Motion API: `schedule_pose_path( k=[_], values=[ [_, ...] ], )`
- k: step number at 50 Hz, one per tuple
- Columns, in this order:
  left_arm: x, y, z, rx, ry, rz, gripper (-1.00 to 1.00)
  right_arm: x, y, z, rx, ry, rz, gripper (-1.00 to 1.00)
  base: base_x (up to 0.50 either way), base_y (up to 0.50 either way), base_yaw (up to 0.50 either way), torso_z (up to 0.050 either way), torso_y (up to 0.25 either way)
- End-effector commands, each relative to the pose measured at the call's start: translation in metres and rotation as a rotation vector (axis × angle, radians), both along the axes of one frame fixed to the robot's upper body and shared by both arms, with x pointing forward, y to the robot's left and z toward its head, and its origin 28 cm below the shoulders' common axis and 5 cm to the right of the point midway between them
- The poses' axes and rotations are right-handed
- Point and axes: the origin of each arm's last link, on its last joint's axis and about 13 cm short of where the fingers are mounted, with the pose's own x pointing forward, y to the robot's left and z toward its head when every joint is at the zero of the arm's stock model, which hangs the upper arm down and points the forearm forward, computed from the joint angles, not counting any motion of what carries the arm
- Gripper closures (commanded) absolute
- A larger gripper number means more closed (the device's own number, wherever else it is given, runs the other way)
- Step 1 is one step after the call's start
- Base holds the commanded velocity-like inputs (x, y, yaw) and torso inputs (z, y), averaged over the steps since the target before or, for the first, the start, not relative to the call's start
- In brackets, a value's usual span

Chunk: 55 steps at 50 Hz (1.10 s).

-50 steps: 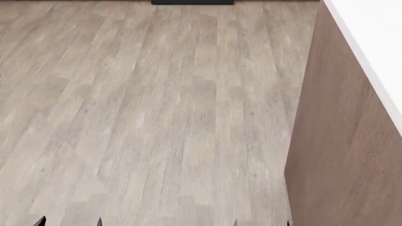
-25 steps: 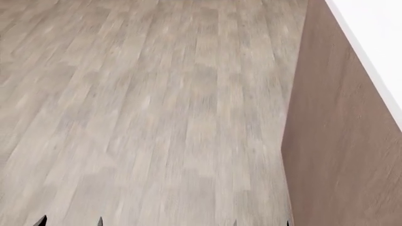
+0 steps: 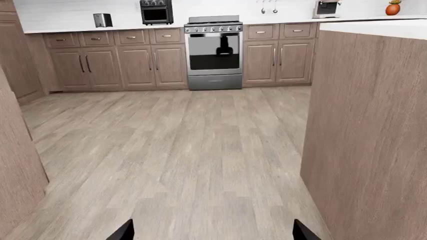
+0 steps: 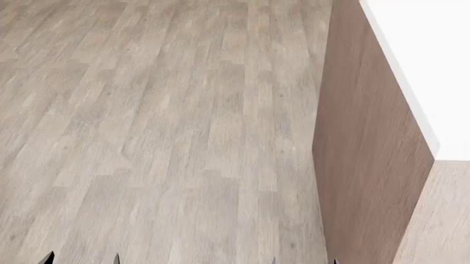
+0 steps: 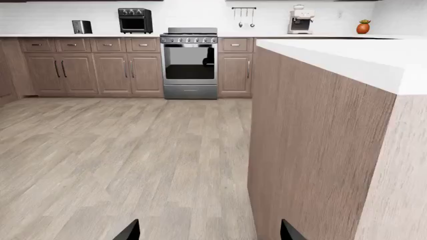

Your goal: Place the cup inside the bowl on the dining table and move the bowl to any counter.

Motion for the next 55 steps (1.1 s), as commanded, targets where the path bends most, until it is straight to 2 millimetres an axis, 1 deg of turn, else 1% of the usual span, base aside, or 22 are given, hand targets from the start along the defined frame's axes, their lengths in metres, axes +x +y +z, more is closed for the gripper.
schedule_pose_path(
  k=[1,15,32,40,55],
  values=[
    [-0.0001,-0.0002,0.0004,-0.001,0.0,-0.001,-1.0,0.0,-0.0006,0.0009,0.026,-0.003,0.005,-1.0,-0.46,-0.43,0.0,0.0,0.0],
    [-0.0018,0.0017,0.0001,-0.001,0.0,-0.002,-1.0,-0.0005,-0.0005,0.001,0.041,-0.006,0.009,-1.0,-0.17,-0.49,0.0,0.0,0.0],
    [0.0008,-0.0018,0.0004,-0.001,-0.001,-0.001,-1.0,-0.0007,-0.0003,0.001,0.037,-0.006,0.01,-1.0,-0.13,-0.49,0.0,0.0,0.0],
    [-0.0036,0.0021,0.0006,-0.003,-0.003,-0.001,-1.0,-0.0005,-0.0005,0.0014,0.035,-0.007,0.011,-1.0,-0.16,-0.5,0.0,0.0,0.0],
    [-0.0029,0.0019,0.001,-0.004,-0.004,-0.002,-1.0,-0.0004,-0.0005,0.0013,0.033,-0.006,0.012,-1.0,-0.15,-0.5,0.0,0.0,0.0]
  ],
)
